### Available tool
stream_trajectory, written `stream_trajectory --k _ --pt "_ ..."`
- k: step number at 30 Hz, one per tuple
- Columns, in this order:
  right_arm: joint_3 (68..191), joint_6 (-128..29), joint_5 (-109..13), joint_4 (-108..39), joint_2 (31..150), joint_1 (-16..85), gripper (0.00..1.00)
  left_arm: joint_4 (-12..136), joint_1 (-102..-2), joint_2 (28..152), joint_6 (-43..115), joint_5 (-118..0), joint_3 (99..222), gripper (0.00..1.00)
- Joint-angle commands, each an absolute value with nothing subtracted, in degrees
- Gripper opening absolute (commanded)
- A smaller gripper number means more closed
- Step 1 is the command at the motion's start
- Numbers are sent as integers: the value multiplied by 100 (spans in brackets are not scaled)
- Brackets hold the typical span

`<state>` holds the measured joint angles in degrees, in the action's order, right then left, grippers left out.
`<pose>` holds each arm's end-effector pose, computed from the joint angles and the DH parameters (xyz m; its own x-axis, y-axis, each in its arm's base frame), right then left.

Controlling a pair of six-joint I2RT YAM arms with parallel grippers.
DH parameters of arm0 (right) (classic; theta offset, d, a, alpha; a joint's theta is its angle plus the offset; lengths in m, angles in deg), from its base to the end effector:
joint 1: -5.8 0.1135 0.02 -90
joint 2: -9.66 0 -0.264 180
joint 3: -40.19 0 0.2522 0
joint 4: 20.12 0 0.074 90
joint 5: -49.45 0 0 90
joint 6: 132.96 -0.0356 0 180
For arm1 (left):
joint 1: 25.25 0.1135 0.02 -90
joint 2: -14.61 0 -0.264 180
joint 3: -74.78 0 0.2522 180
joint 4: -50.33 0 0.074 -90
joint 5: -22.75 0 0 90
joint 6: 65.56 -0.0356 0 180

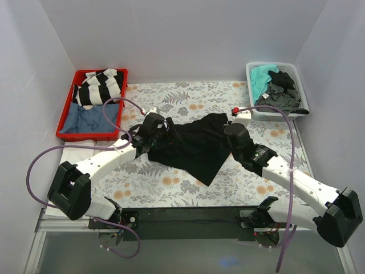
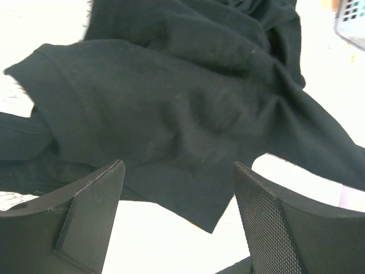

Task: Fold and stack the t-shirts
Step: Flatten out the tshirt

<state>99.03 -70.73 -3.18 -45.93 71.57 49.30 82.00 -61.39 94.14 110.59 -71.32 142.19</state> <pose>0.1869 0.1475 0.2835 -0.3853 0.1449 -0.9114 0.0203 0.9887 0.1486 0.2419 -0.1735 0.2444 -0.5832 -0.8065 -0.0975 -0.5209 0.4633 -0.7170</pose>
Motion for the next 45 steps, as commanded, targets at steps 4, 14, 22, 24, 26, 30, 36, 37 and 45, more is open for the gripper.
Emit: stream_trajectory --k 4,14,22,24,26,30,36,37,45 --pt "10229 -6749 -995 -3794 6705 4921 1 7842 -6234 9117 11627 -6508 14514 74" --pt "9861 -7065 -1831 -2914 6907 4921 1 6639 -6277 9221 13016 -5363 14593 74" --pt "9614 -6933 -1682 -2728 6925 4956 1 6065 -6506 9591 13475 -5405 14611 73" --pt "9535 -6880 -1516 -2824 7021 4956 6 6381 -6515 9504 13351 -5747 14532 73" --pt "9552 -6889 -1392 -3096 7205 4956 22 6714 -6515 9433 13168 -6222 14444 73" --pt "9710 -7257 -805 -4010 7452 4948 55 7506 -6515 9511 12842 -7013 14601 73" --pt "9816 -7452 21 -4653 7233 4956 59 7806 -6716 9933 12386 -7208 14725 71" --pt "9859 -7452 171 -4723 7198 4939 59 7832 -6813 10003 12315 -7278 14821 70" --pt "10624 -7267 272 -5418 7777 3544 58 8044 -7954 11039 11787 -7831 15419 59"
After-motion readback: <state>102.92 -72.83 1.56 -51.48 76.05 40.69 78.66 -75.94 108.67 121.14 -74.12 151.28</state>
